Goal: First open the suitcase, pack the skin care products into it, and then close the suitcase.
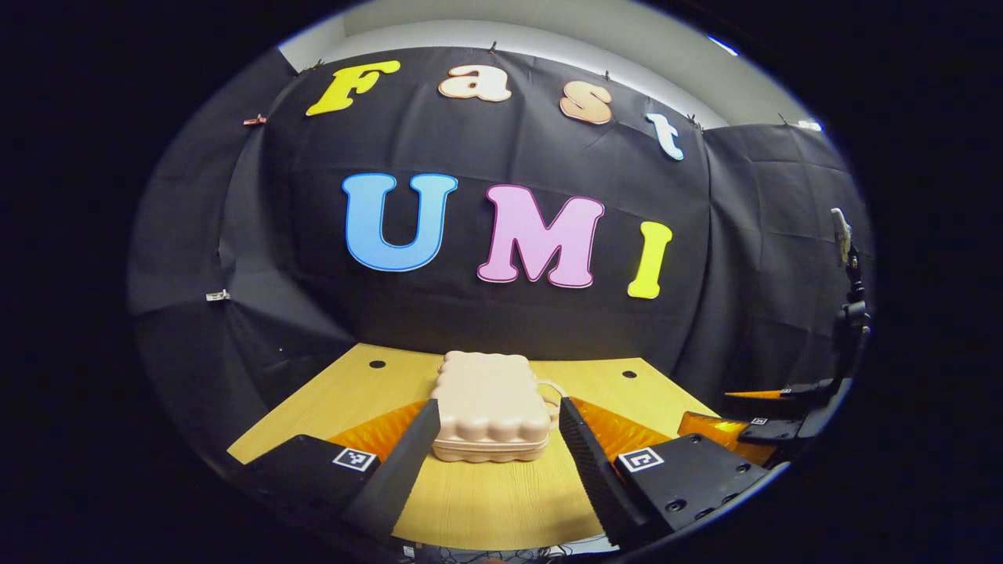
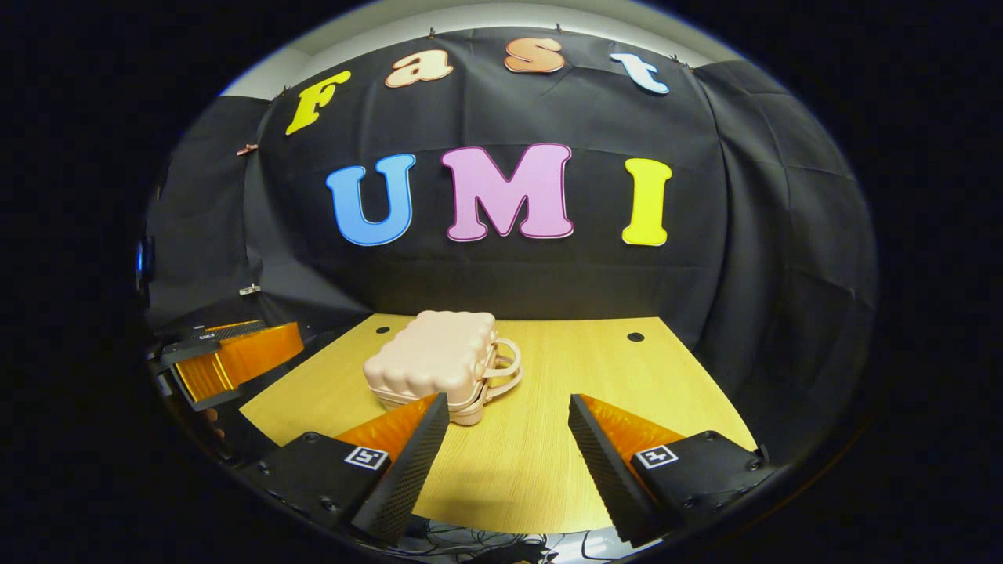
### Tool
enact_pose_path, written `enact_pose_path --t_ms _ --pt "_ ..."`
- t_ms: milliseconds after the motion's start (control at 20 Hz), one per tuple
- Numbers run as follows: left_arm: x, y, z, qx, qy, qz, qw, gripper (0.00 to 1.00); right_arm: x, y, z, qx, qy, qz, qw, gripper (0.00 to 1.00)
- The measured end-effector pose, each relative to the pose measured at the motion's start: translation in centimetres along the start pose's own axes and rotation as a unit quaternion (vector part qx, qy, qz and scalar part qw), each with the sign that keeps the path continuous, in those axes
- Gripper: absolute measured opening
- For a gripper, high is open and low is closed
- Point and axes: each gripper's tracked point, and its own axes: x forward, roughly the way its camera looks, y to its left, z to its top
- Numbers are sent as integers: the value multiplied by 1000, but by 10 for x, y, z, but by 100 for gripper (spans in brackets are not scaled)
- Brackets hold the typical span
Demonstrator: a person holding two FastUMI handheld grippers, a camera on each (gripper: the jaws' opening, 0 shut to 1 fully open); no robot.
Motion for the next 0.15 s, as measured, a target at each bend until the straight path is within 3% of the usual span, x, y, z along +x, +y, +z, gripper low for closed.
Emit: enact_pose_path --t_ms 150 --pt "-1 0 0 5 5 -2 1000 96 -1 0 1 -5 -3 -2 1000 98"
